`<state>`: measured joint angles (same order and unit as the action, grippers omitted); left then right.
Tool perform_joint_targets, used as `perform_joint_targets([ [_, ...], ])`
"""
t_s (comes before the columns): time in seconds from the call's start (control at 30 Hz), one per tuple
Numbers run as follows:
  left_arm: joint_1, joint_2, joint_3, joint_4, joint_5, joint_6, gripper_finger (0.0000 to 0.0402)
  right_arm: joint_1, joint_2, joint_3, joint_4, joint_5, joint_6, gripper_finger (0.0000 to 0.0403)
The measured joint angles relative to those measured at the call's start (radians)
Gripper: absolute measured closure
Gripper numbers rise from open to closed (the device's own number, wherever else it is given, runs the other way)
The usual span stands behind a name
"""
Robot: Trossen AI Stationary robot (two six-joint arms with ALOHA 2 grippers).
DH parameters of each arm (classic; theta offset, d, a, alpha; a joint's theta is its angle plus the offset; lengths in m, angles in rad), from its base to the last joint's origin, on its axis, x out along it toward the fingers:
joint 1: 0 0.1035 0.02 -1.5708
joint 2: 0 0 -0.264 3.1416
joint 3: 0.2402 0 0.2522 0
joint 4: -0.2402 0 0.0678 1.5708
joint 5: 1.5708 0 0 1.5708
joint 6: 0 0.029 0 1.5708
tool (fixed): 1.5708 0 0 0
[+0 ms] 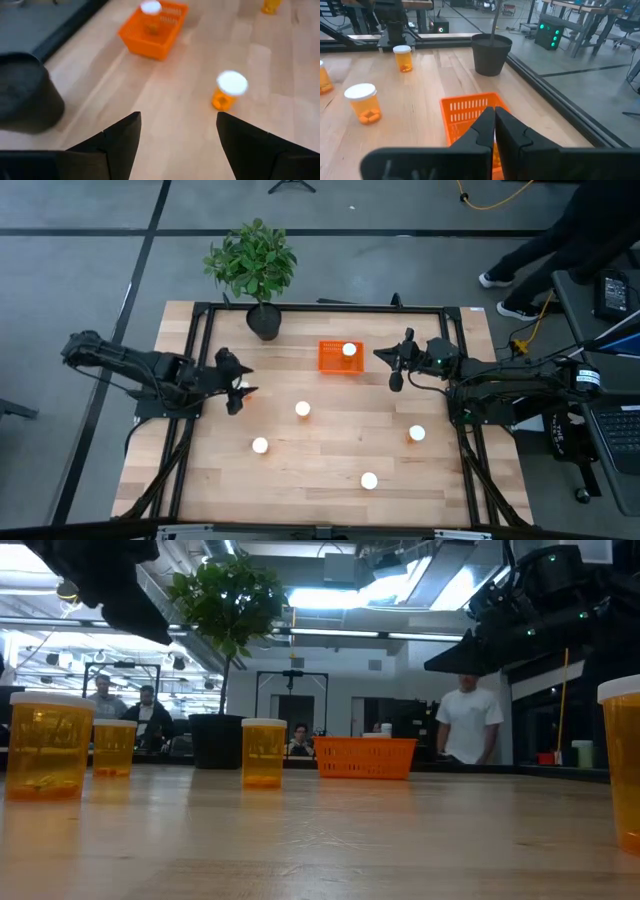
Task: Pick and place pill bottles into a basket
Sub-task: Put the orange pill bottle into the orange bin
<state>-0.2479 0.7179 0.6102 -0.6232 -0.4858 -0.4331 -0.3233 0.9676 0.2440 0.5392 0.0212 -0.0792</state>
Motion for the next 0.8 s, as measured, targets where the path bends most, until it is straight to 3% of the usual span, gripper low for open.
perform_joint_targets([
  [0.33,-0.114,0.091,0.038,-0.181,0.006,-0.252,0.0146,0.0,0.0,0.0,-0.022,0.0,-0.006,0.0385],
  [0.53,-0.138,0.093,0.038,-0.24,-0.003,-0.29,0.0146,0.0,0.0,0.0,-0.062,-0.004,-0.007,0.0385],
  [0.8,-0.18,0.109,0.036,-0.277,0.012,-0.374,0.0146,0.0,0.0,0.0,-0.072,-0.113,-0.007,0.0385],
])
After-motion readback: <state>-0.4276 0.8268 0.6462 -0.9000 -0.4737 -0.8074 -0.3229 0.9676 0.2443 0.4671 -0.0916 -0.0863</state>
